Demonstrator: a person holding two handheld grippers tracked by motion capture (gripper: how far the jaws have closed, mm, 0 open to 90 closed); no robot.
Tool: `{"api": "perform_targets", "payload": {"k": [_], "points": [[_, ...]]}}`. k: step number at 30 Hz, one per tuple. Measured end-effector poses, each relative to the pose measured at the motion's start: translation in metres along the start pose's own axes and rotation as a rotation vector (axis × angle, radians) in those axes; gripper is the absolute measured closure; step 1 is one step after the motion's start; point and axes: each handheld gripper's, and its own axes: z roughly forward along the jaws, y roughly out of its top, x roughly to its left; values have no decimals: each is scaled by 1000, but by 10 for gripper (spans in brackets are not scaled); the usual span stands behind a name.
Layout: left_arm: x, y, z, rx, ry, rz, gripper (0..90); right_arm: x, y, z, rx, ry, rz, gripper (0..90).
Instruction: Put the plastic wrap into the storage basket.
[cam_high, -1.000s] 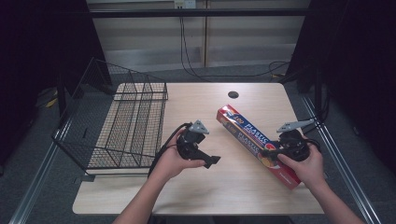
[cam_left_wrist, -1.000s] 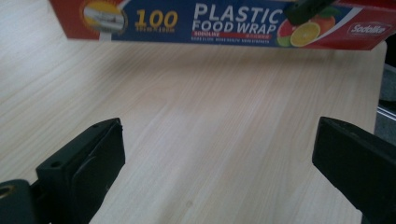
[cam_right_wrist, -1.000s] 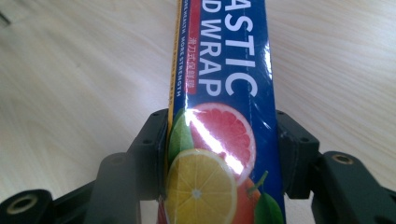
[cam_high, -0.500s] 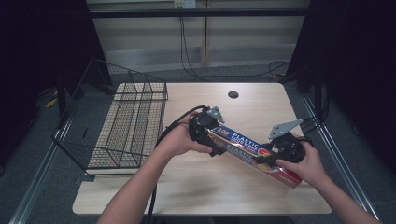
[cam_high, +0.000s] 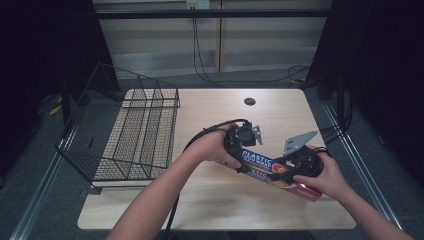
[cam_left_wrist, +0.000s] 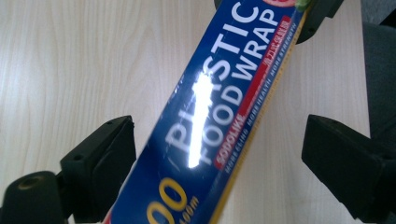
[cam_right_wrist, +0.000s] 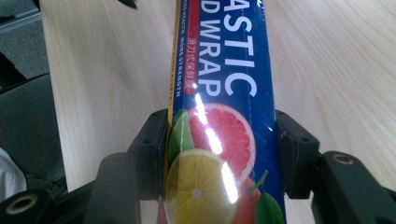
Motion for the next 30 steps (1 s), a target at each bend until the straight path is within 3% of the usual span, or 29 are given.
{"api": "perform_targets", "payload": {"k": [4, 8, 9, 10, 11, 12, 16, 17, 20, 22, 23, 25, 26, 27, 28, 29, 30], "points": [[1, 7, 6, 33, -32, 33, 136, 0, 4, -3, -1, 8, -32, 455], [1, 10, 10, 33, -55, 20, 167, 3, 10, -5, 2, 39, -67, 454], [1, 10, 12, 29, -94, 5, 195, 4, 12, -5, -4, 42, -81, 454], [1, 10, 12, 29, -94, 5, 201, 4, 12, -5, -4, 42, -81, 454], [2, 10, 12, 49, -123, 15, 201, 6, 13, -5, -7, 51, -89, 454], [0, 11, 13, 66, -165, 19, 312, 7, 15, -5, -16, 59, -102, 454], [-6, 14, 14, 86, -139, -12, 373, 6, 17, -7, -13, 78, -133, 454], [-12, 17, 15, 93, -126, -42, 387, 3, 18, -7, -1, 119, -147, 453], [-15, 19, 13, 113, -121, -54, 400, 1, 17, -7, -6, 125, -178, 442], [-15, 21, 9, 127, -139, -62, 411, -5, 16, -7, -23, 178, -157, 426], [-17, 23, 6, 123, -130, -102, 426, -9, 15, -5, -43, 217, -145, 325], [-16, 24, 3, 117, -112, -116, 436, -10, 16, -5, -46, 205, -137, 280], [-15, 25, -2, 129, -99, -118, 441, -11, 18, -4, -48, 187, -119, 210], [-11, 24, -9, 130, -82, -154, 442, -14, 20, -5, -73, 189, -81, 128], [-11, 24, -9, 130, -82, -154, 443, -14, 20, -5, -73, 189, -81, 128], [-8, 22, -13, 129, -76, -166, 444, -18, 19, -10, -130, 128, -61, 92], [-1, 16, -19, 132, -72, -218, 444, -20, 18, -12, -133, 114, -51, 76]]}}
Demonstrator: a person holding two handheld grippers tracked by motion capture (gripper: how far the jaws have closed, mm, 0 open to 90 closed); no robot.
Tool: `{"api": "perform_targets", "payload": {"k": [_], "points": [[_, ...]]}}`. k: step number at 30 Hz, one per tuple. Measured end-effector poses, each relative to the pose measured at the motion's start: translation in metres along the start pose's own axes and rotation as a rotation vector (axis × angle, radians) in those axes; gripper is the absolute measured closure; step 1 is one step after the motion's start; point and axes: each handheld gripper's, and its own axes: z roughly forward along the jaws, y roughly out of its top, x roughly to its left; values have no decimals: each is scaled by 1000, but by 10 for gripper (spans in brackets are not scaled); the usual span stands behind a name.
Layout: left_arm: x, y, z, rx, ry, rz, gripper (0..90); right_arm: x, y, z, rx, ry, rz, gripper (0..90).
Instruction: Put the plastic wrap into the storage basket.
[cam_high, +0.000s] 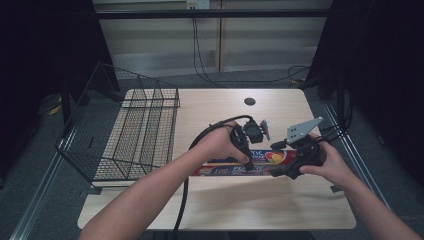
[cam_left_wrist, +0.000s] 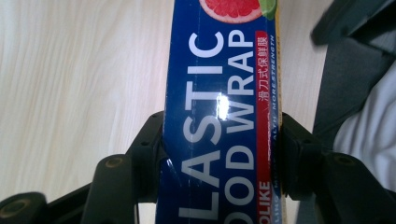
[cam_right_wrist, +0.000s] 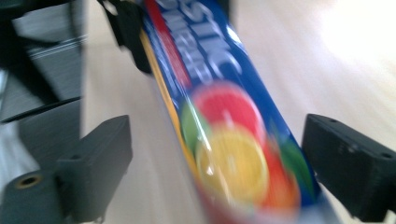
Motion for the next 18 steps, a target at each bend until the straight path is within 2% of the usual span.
{"api": "perform_targets", "payload": {"k": [1, 2, 3, 4, 5, 6, 7, 8, 9, 11, 13, 15, 16, 18], "points": [[2, -2, -2, 5, 9, -15, 444, -1, -2, -3, -23, -47, 12, 34], [2, -2, -2, 5, 9, -15, 444, -1, -2, -3, -23, -47, 12, 34], [7, -8, -6, 20, 24, -50, 444, -5, -6, -9, -55, -77, 39, 19], [7, -8, -6, 20, 24, -50, 445, -5, -6, -9, -55, -77, 39, 19], [12, -16, -10, 21, 39, -76, 444, -7, -12, -15, -73, -99, 48, 0], [12, -16, -10, 21, 39, -76, 444, -7, -12, -15, -73, -99, 48, 0], [19, -23, -15, 16, 12, -124, 444, -9, -18, -20, -90, -121, 63, 2], [19, -23, -15, 16, 12, -124, 445, -9, -18, -20, -90, -121, 63, 2], [22, -28, -18, 13, 30, -142, 445, -11, -25, -22, -103, -115, 95, 0], [27, -33, -22, 17, 31, -201, 445, -11, -30, -21, -102, -140, 117, 0], [31, -38, -26, 18, 32, -229, 445, -9, -35, -18, -93, -154, 125, 0], [34, -40, -28, 31, 31, -237, 445, -9, -37, -17, -91, -158, 130, 0], [35, -43, -30, 18, 35, -264, 445, -8, -40, -14, -85, -159, 134, 0], [39, -47, -34, 10, 38, -285, 445, -5, -44, -8, -84, -169, 136, 0]]}}
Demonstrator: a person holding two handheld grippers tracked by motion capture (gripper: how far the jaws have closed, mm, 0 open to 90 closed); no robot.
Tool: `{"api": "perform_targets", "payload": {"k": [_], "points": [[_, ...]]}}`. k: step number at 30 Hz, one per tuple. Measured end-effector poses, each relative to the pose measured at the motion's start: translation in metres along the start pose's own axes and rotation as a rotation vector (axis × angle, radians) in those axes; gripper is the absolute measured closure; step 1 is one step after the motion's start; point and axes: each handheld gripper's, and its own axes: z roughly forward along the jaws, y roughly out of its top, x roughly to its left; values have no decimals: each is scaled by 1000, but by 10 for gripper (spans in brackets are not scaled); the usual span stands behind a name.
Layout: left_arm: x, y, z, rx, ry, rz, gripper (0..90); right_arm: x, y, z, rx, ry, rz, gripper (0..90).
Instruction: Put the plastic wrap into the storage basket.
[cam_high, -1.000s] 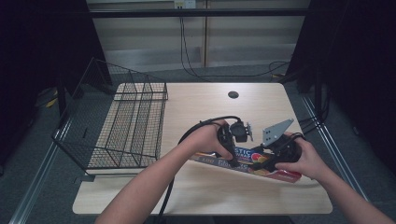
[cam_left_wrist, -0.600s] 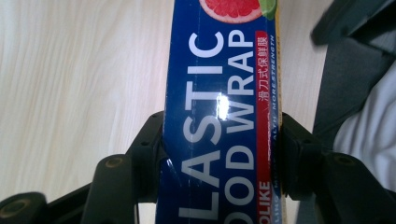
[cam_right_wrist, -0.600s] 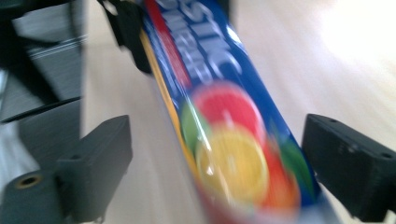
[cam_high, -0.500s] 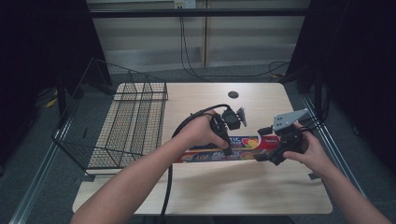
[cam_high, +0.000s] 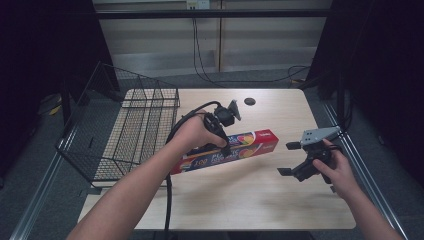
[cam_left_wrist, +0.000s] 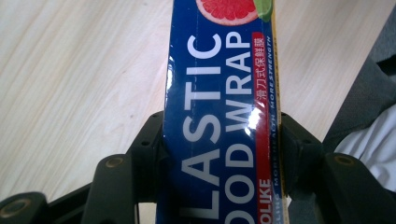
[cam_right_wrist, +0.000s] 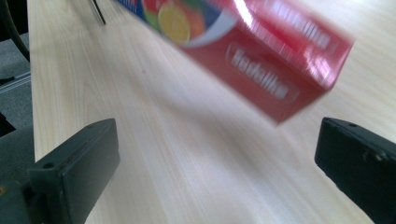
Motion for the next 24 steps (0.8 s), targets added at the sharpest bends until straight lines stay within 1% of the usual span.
{"api": "perform_targets", "payload": {"k": [1, 2, 4, 5, 6, 7, 8, 9, 10, 11, 12, 13, 14, 15, 16, 17, 18, 19, 20, 21, 22, 23, 24], "points": [[5, -3, -4, -6, 1, -29, 445, 3, -3, 4, 12, -4, -7, 0], [7, -5, -6, -2, -2, -45, 444, 5, -4, 6, 20, -16, -14, 0], [9, -6, -8, -3, 5, -53, 445, 8, -6, 9, 25, -22, -21, 0], [13, -9, -12, -5, 10, -73, 445, 10, -8, 10, 13, -31, -19, 0], [13, -9, -12, -5, 10, -73, 444, 10, -8, 10, 13, -31, -19, 0], [17, -11, -15, -8, 16, -91, 444, 11, -9, 11, 10, -31, -12, 0], [21, -14, -18, -1, 23, -101, 444, 12, -12, 14, 3, -27, -1, 0], [23, -16, -19, 5, 24, -112, 445, 12, -13, 15, 1, -25, 0, 0], [26, -18, -21, 0, 32, -125, 444, 13, -14, 15, 1, -13, 7, 0], [28, -19, -23, 2, 35, -133, 445, 14, -15, 17, -2, -11, 6, 0], [30, -21, -25, 6, 39, -139, 444, 15, -16, 18, 4, -18, -2, 0], [32, -22, -26, 3, 38, -155, 445, 16, -16, 18, 6, -19, -6, 0], [32, -22, -26, 3, 38, -155, 444, 16, -16, 18, 6, -19, -6, 0], [37, -24, -30, 6, 38, -163, 445, 16, -17, 18, -2, -24, -1, 0], [37, -24, -30, 6, 38, -163, 445, 16, -17, 18, -2, -24, -1, 0], [40, -26, -33, 9, 43, -181, 445, 16, -17, 18, -2, -27, 0, 0], [41, -27, -34, 6, 51, -189, 445, 16, -17, 19, -2, -28, -2, 0], [43, -28, -36, 12, 52, -193, 445, 16, -17, 19, -4, -30, 0, 0], [46, -29, -40, 16, 65, -193, 445, 16, -17, 19, -7, -24, 4, 0], [46, -30, -41, 15, 67, -205, 445, 16, -17, 19, -9, -22, 5, 0], [46, -30, -41, 15, 67, -205, 445, 17, -17, 18, -10, -21, 4, 0], [48, -32, -44, 12, 67, -222, 445, 17, -17, 19, -11, -12, 0, 0], [48, -32, -44, 12, 67, -222, 445, 17, -17, 19, -11, -12, 0, 0]]}}
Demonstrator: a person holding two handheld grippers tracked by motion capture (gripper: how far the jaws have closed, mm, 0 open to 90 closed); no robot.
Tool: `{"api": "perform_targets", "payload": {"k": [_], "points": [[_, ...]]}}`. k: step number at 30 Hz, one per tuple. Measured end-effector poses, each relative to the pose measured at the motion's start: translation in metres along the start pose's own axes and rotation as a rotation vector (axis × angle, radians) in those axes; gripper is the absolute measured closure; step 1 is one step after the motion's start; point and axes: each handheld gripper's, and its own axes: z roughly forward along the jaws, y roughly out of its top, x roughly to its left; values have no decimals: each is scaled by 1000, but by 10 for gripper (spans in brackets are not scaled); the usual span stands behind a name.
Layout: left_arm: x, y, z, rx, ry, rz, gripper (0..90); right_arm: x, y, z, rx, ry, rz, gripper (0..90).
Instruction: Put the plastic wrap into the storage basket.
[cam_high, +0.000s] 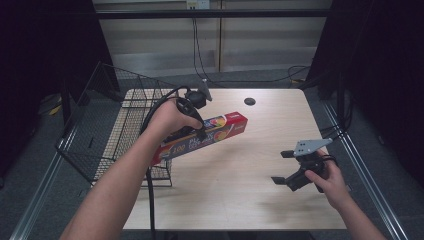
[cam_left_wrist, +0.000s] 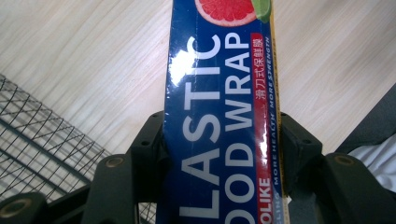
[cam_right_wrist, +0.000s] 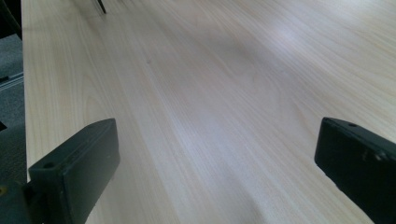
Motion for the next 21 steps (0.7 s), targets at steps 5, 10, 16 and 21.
{"api": "perform_targets", "payload": {"k": [5, 10, 16, 21], "points": [[8, -3, -12, -5, 25, -19, 445, 1, 0, 2, 7, -7, -8, 0], [16, -8, -25, -11, 33, -54, 445, 1, 0, 2, 4, 1, -14, 0], [25, -15, -38, -18, 51, -105, 445, 2, -1, 4, 12, -4, -16, 0], [30, -20, -45, -31, 65, -127, 445, 3, -1, 7, 24, 2, -17, 0]]}}
